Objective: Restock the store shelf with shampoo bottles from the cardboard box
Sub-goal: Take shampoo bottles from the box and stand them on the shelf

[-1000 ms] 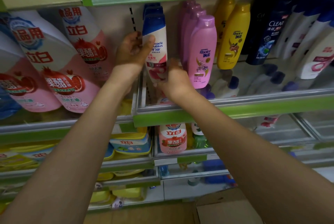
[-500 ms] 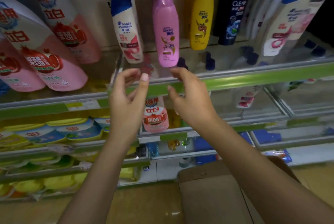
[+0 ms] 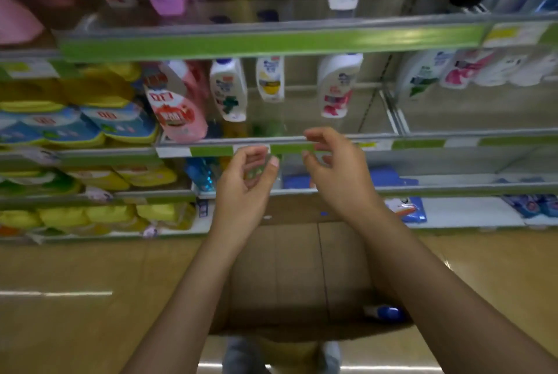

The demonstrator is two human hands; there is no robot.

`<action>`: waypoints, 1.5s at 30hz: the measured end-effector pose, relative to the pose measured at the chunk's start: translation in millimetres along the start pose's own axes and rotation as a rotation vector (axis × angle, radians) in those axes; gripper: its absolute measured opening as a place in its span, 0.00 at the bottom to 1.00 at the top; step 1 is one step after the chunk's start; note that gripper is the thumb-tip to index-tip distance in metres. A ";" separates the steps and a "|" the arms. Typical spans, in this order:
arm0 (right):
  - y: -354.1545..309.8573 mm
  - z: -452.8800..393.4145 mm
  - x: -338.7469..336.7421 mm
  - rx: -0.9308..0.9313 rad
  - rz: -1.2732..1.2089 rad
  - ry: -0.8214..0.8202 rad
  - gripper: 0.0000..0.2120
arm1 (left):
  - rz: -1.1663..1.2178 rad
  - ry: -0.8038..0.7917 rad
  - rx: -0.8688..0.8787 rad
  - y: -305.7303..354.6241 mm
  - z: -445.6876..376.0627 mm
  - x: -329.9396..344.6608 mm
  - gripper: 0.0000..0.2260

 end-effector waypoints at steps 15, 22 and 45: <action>239.7 123.9 -68.0 0.514 -0.065 -0.015 0.14 | -0.059 -0.404 -0.355 -144.1 69.5 201.4 0.09; 305.6 155.5 -58.9 0.666 -0.066 -0.023 0.13 | -0.297 -0.770 -0.480 -217.0 103.9 279.1 0.16; 389.5 207.5 -44.3 0.799 -0.173 0.020 0.15 | -0.861 -1.280 -0.054 -333.6 162.5 394.3 0.19</action>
Point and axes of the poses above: each hand's wrist, its own z-axis away from the middle knuckle, its own x-axis out of the palm, y = z × x, the point moved 9 cm from there along -z, towards the middle knuckle, and after that the axes turned 9 degrees about -y, right-handed, at the moved point
